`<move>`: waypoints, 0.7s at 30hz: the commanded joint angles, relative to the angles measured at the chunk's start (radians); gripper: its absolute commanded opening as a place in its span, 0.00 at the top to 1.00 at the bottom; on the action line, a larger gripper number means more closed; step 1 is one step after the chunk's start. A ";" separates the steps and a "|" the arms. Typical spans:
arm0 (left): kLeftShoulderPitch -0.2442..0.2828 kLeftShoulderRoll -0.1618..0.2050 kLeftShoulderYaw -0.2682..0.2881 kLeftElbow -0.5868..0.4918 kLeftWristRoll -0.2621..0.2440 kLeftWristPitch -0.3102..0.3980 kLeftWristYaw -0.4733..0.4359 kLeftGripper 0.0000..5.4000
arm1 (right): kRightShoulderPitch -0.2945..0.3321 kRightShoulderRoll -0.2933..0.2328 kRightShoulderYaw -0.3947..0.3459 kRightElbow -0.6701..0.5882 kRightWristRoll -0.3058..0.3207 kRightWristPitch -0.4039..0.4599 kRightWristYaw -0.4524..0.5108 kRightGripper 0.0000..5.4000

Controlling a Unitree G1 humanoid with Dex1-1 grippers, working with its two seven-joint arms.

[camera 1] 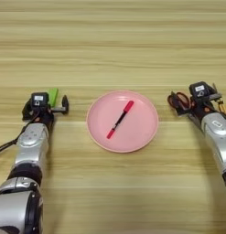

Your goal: Move the objects on the table

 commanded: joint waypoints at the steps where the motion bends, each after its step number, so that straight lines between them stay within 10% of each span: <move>1: -0.007 0.011 -0.005 0.025 0.009 0.000 -0.002 0.01 | -0.011 -0.001 -0.004 -0.009 0.005 0.020 -0.001 0.00; 21: -0.015 0.012 -0.004 0.051 0.005 -0.014 -0.004 0.01 | -0.042 0.012 -0.101 0.007 0.080 0.021 -0.060 0.00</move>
